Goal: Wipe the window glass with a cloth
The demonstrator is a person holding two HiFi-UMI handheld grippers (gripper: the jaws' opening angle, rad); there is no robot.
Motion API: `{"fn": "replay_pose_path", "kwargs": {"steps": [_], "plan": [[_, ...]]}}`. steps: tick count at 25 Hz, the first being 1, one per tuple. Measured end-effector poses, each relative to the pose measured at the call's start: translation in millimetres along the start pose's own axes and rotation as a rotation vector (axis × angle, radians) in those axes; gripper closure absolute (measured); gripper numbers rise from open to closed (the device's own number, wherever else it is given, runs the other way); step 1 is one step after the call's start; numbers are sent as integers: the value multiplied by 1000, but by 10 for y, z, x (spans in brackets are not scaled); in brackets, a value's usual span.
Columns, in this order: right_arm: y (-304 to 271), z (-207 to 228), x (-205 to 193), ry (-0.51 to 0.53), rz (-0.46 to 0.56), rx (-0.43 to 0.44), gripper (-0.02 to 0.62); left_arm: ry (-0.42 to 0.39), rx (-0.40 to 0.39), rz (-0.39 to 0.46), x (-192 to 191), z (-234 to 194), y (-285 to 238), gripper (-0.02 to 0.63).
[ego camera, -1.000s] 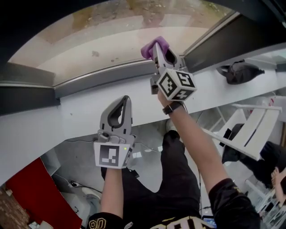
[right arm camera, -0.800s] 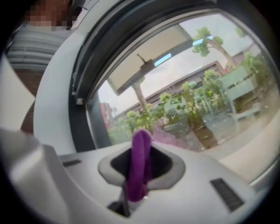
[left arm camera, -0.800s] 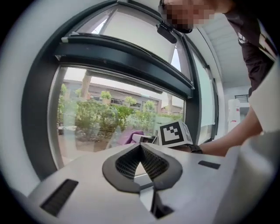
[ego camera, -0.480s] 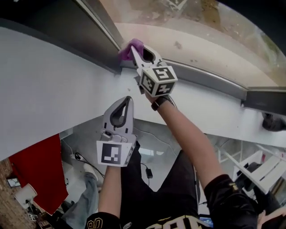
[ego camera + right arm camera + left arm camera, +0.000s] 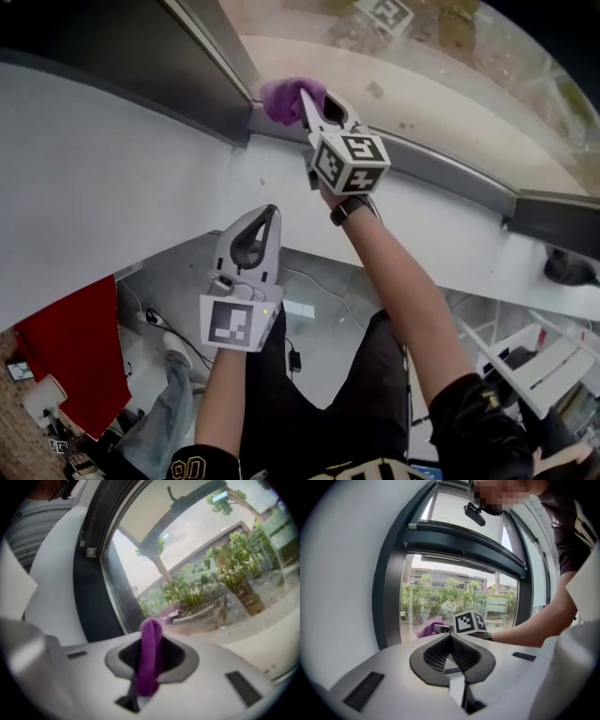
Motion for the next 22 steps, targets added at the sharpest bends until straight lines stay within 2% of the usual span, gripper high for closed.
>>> {"fn": "replay_pose_path", "kwargs": {"steps": [5,9,15,17,19,22], "plan": [[879,1343,227,41,3,-149,523,48,-104,-9,-119,796,-738,591],[1691,2496,501,12,30,-284,523,13,-234,4,-85,1648,-1396,591],[2873,4092,975,-90,131,-570,523,-46,-435,41,3,2806,-2057,591],[3118,4418,1022,-123,138,-644,523,-52,-461,66,13,3059,-2140,591],[3264,4596,1015,-146,122,-679,523,-24,-470,70,-31,3231,-2161,591],[3345,4756,1014,-208,133,-726,523,-10,-475,50,-101,3294,-2101,591]]}}
Point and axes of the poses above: the fingertips, and each gripper's own axes: y backward along the fingers, z to its right, x out of its top, the point moved 2 cm from there along y, backward along the fingers, and after that the axes turned 13 degrees about -x, right-handed, at the moved point
